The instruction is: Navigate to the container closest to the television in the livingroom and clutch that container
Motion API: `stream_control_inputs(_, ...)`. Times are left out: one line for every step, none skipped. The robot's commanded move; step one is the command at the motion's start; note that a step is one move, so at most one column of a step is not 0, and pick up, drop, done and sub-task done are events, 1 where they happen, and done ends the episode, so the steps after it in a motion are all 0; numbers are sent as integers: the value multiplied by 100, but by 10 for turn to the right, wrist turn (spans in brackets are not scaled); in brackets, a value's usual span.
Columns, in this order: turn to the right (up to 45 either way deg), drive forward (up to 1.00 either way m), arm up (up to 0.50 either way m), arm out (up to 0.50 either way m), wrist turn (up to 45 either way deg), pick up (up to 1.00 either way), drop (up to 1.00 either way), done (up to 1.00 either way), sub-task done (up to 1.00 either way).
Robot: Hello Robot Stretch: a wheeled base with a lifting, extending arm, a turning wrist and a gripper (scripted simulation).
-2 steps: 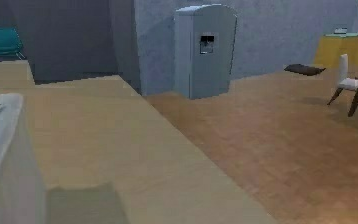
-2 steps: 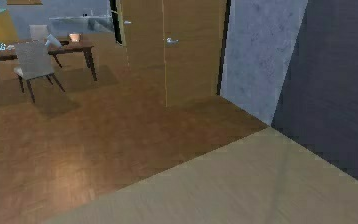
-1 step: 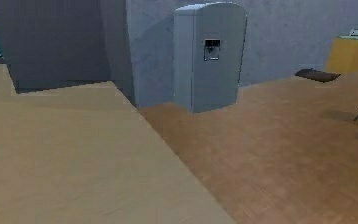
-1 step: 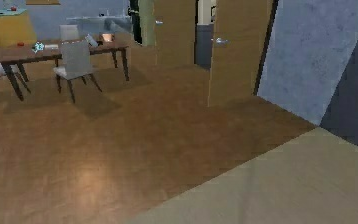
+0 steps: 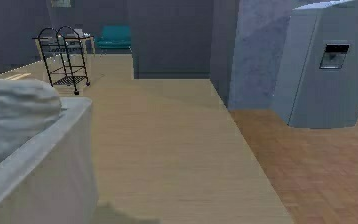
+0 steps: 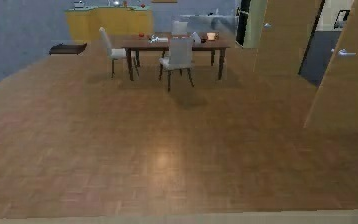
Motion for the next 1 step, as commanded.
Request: stream_control_inputs(0, 100, 0, 0, 0, 0, 0, 0, 0)
